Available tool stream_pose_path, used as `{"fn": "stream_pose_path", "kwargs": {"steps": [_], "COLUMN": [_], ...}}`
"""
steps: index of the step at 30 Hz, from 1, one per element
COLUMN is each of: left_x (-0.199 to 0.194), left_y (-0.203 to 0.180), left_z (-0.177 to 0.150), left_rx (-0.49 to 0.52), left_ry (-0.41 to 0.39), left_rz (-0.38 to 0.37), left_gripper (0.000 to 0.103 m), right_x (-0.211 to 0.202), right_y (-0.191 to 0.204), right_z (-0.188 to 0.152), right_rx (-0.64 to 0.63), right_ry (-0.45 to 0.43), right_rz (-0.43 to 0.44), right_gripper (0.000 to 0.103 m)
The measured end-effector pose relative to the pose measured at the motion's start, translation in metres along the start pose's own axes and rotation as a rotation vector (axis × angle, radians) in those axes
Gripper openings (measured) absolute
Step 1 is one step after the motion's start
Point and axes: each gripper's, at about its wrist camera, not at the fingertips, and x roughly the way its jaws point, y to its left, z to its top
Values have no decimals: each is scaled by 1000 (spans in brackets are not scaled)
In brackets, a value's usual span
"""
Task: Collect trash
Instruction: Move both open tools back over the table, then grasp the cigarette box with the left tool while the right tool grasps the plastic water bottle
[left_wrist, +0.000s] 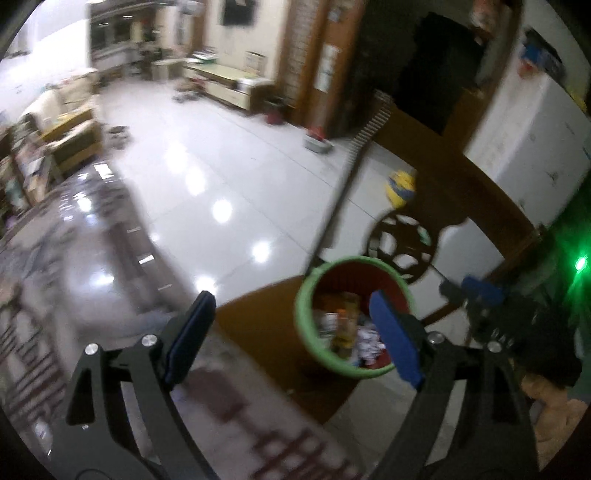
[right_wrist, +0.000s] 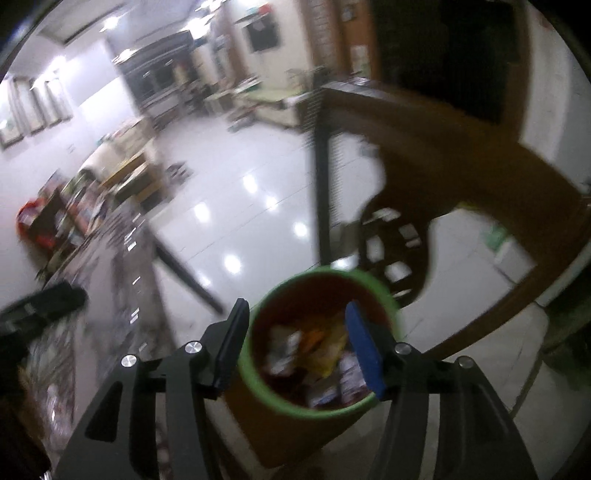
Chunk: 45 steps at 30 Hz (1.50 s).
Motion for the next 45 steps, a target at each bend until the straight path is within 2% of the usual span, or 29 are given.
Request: {"fn": "stream_pose_path", "kwargs": {"steps": [3, 7, 10, 11, 14, 17, 21, 22, 23, 24, 27, 31, 33, 37, 43, 44, 45], "left_x": [-34, -81, -107, -113, -135, -151, -153, -149, -143, -138, -108, -57, -27, 22, 61, 63, 65], "left_y": [53, 144, 206, 222, 276, 317, 364, 374, 386, 394, 425, 469, 487, 507, 524, 525, 526], "left_z": [-15, -42, -64, -70, -93, -110, -123, -124, -125, -125, -113, -82, -60, -31, -33, -34, -37], "left_rx": [-98, -291, -388, -415, -514, -559, -631, -650, -672, -685, -729, -825, -842, -815, -879, -884, -888], "left_ry": [-38, -70, -78, -73, -71, -76, -78, -76, -75, -75, -68, -41, -19, 31, 73, 74, 75], "left_rz": [86, 183, 286, 307, 351, 395, 395, 383, 367, 356, 319, 327, 362, 452, 522, 521, 520], "left_gripper": [85, 85, 85, 85, 85, 87, 90, 90, 90, 90, 90, 90, 90, 90, 90, 88, 78], "right_x": [17, 36, 38, 39, 47, 62, 84, 89, 93, 98, 99, 98, 99, 101, 105, 105, 106], "right_y": [67, 172, 259, 288, 359, 406, 436, 443, 446, 445, 443, 429, 426, 422, 422, 422, 422], "right_z": [-18, -49, -78, -89, -121, -148, -177, -186, -192, -195, -198, -190, -186, -181, -175, -175, -174], "right_rx": [-110, -287, -439, -499, -641, -723, -777, -795, -809, -823, -811, -742, -714, -663, -643, -642, -638], "right_ry": [95, 220, 293, 310, 373, 440, 520, 541, 552, 561, 564, 567, 571, 591, 615, 614, 610], "right_rz": [122, 290, 441, 478, 558, 583, 545, 521, 498, 474, 468, 440, 429, 443, 466, 467, 468], "right_gripper": [57, 57, 68, 69, 75, 75, 75, 70, 56, 51, 50, 50, 50, 50, 50, 50, 50]}}
